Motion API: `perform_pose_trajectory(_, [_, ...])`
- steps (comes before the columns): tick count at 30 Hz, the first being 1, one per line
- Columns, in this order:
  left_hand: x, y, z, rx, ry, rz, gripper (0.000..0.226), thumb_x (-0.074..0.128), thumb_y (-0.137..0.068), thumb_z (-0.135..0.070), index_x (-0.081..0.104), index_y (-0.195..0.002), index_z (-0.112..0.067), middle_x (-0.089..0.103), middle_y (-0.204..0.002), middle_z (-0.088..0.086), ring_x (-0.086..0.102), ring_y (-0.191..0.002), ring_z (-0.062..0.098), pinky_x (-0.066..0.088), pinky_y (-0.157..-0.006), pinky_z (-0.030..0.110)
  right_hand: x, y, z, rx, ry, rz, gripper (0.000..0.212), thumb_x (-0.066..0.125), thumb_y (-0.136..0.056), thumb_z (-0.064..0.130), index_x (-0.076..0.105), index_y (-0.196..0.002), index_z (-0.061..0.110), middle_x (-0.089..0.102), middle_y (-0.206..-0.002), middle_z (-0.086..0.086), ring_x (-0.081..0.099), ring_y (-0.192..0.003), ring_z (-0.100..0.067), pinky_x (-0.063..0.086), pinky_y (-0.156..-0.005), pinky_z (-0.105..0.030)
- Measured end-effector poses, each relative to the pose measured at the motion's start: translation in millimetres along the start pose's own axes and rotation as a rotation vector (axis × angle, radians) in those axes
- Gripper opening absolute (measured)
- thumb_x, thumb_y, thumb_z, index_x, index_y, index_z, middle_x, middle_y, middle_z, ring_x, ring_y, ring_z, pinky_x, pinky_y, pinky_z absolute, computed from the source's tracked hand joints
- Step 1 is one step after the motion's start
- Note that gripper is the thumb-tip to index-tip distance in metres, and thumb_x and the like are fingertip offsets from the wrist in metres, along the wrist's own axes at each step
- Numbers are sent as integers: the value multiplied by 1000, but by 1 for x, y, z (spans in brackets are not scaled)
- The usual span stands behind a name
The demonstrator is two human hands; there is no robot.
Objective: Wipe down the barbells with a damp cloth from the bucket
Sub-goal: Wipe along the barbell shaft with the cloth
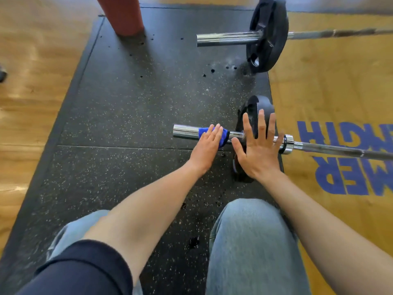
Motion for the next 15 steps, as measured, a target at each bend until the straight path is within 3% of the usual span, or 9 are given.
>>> perform_pose_trajectory(7, [-38, 32, -33, 159, 131, -75, 80, 41, -93, 21, 4, -161, -1, 0, -170, 13, -4, -158, 23, -9, -122, 25, -29, -3, 9, -66, 52, 137, 75, 26, -103, 59, -18, -159, 35, -31, -165, 3, -32, -150, -19, -16, -120, -59])
perform_pose_trajectory(10, [-49, 34, -40, 241, 129, -98, 74, 39, -95, 18, 6, -160, 1, 4, -170, 14, -2, -158, 24, -10, -122, 26, -43, 25, 20, -94, 106, 157, 90, 46, -99, 46, -17, -160, 26, -26, -166, 2, -27, -152, -19, -16, -121, -54])
perform_pose_trajectory(12, [-57, 37, -49, 269, 119, -93, 71, 39, -98, 13, 9, -160, 0, 7, -170, 14, 2, -158, 25, -5, -124, 28, -50, 44, 20, -61, 182, 211, 99, 52, -95, 41, -20, -158, 18, -24, -167, 0, -25, -152, -20, -12, -124, -53])
perform_pose_trajectory(15, [-70, 43, -75, 273, 226, -79, 56, 34, -107, -5, 19, -161, -7, 17, -169, 9, 13, -156, 20, 11, -127, 30, -70, 58, 13, -32, 252, 239, 94, 48, -100, 42, -19, -158, 11, -22, -167, -2, -22, -153, -18, -10, -125, -48])
Point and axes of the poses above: each hand's wrist, its own y-axis away from the middle knuckle, its own x-axis out of the palm, z = x × y, the point moved 1 cm from there along -y, towards the middle knuckle
